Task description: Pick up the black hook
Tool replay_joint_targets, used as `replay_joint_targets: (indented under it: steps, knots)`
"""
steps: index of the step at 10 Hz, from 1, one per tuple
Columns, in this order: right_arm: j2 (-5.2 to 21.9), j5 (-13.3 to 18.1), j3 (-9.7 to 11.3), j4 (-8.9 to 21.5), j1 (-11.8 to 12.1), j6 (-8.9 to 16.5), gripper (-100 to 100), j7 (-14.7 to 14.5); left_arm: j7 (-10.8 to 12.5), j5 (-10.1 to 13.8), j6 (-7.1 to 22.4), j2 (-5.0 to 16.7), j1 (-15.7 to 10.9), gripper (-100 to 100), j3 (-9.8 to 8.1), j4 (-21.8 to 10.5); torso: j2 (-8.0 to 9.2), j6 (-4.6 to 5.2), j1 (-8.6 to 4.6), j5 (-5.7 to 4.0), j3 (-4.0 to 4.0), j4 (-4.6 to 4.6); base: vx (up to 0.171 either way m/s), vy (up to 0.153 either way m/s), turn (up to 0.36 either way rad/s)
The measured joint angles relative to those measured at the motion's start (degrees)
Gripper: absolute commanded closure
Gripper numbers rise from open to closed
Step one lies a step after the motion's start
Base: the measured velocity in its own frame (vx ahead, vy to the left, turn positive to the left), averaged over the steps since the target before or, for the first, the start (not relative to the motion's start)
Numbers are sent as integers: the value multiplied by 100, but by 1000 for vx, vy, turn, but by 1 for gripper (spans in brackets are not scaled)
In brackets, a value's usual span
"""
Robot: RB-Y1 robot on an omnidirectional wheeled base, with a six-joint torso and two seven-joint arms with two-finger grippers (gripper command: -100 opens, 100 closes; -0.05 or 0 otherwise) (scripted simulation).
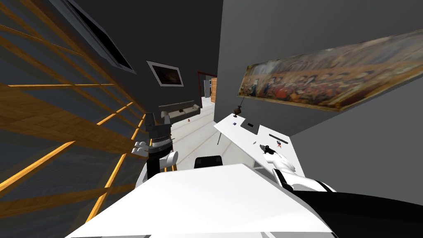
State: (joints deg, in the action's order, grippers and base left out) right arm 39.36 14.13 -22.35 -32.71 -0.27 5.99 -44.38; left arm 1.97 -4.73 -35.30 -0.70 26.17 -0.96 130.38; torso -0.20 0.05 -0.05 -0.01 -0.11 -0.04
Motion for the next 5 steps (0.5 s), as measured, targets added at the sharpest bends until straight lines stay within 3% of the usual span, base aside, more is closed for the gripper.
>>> replay_joint_targets:
  steps: [1, 2, 3, 5]
  knots:
    - [41, 12, -54, 190, -25, -126, -100, 4, 0, 0, 0, 0, 0, 0, 0, 0, 0, 3, -1, 1, -1, 0, 67, -4, 222]
    - [104, -157, -17, 119, 225, -184, -100, 60, 0, 0, 0, 0, 0, 0, 0, 0, -4, 0, -3, 1, -2, -1, 55, -10, 105]
    - [124, -183, -71, 169, 313, -262, -100, 90, 0, 0, 0, 0, 1, 0, 0, 0, -2, 3, -3, 0, -2, -1, 19, -1, -22]
    - [151, -162, -166, 325, 346, -402, -100, 93, 0, 0, 0, 0, 0, 0, 0, 0, 8, 2, -5, -2, 4, 0, 18, 3, 89]
